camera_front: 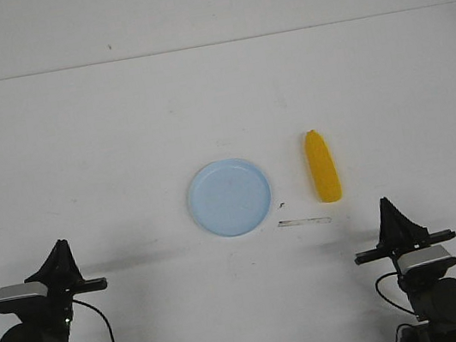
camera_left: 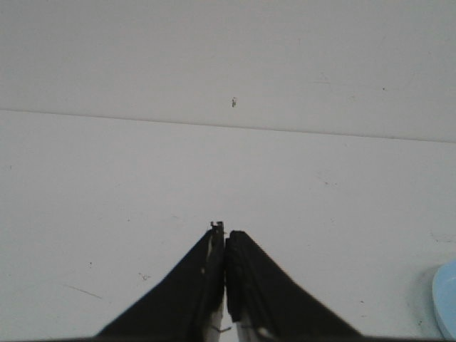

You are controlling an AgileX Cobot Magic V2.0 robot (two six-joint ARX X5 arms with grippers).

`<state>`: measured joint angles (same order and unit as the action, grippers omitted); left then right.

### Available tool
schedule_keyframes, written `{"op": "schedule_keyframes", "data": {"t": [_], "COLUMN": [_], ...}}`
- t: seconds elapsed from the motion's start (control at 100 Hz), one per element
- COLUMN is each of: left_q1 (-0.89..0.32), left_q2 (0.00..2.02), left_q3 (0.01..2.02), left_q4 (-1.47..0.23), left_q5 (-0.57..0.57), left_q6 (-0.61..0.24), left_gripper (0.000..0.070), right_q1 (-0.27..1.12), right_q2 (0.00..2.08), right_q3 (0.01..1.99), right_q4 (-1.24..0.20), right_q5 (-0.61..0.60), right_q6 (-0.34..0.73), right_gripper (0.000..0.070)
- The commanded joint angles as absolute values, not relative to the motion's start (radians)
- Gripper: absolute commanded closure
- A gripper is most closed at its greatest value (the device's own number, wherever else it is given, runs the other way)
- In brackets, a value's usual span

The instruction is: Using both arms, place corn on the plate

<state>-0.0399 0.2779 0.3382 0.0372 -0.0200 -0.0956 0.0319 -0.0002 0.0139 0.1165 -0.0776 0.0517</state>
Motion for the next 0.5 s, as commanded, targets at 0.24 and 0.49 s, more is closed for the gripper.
{"op": "schedule_keyframes", "data": {"t": [0.24,0.49], "left_q1": [-0.041,-0.041], "left_q2": [0.277,0.277], "left_q3": [0.346,0.346], "left_q4": [0.046,0.046], "left_q5": [-0.019,-0.019], "left_q6": [-0.098,-0.098], "left_gripper": [0.0699,0.0699], "right_q1": [0.033,0.033], "right_q2": [0.001,0.001], "right_q3": [0.012,0.013], "right_q4": [0.127,0.135], "right_q5": [-0.078,-0.080], "right_q6": [0.052,0.066], "right_gripper": [0.0685,0.0686]}}
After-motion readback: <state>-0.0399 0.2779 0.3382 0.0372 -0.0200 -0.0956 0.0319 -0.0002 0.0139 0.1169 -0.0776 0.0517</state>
